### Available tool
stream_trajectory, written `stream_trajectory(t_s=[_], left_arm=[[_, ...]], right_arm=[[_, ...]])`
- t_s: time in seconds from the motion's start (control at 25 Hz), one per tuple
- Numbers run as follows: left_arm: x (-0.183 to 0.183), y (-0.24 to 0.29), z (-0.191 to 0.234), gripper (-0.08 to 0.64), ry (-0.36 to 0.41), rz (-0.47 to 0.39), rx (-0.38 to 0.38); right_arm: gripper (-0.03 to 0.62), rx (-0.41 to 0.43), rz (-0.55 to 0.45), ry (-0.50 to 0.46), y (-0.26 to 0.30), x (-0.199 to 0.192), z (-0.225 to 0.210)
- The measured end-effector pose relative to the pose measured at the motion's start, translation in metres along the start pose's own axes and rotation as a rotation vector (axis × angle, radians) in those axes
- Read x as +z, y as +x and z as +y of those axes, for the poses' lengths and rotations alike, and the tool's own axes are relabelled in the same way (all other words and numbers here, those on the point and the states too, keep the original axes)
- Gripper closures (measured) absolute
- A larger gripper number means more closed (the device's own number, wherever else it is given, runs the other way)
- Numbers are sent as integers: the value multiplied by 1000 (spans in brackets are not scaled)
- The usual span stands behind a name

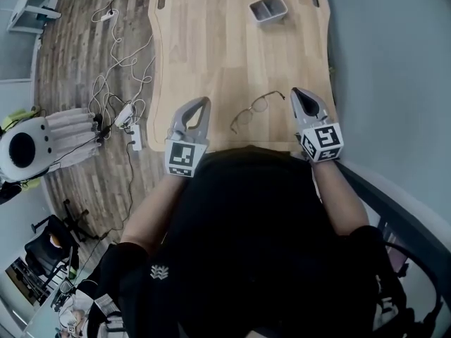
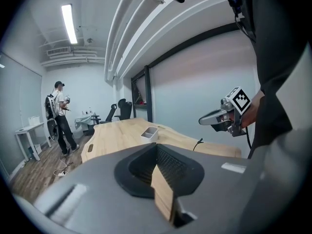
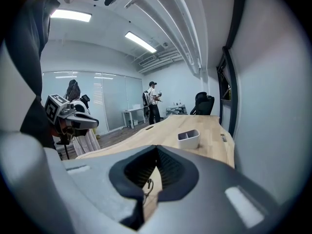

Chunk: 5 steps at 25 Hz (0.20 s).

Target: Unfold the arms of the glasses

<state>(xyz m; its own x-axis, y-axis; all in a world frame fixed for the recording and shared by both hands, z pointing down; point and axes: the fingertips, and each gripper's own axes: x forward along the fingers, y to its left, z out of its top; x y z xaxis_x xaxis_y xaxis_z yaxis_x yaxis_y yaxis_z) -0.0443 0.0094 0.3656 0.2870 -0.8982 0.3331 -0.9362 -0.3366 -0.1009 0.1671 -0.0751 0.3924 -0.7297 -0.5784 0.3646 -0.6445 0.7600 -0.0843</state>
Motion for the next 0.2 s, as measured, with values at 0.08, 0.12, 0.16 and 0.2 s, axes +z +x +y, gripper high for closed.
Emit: stream_trajectory(t_s=[0.08, 0.12, 0.16, 0.2], left_arm=[[3, 2, -1, 555, 6, -3, -7], [4, 3, -2, 555, 8, -5, -10], [5, 4, -3, 555, 9, -6, -13], [6, 5, -3, 555, 10, -7, -16]], right_arm=[[592, -3, -2, 2, -1, 1, -3], [592, -5, -2, 3, -2, 1, -4], [592, -6, -3, 4, -2, 1, -5], [592, -7, -3, 4, -2, 2, -6]])
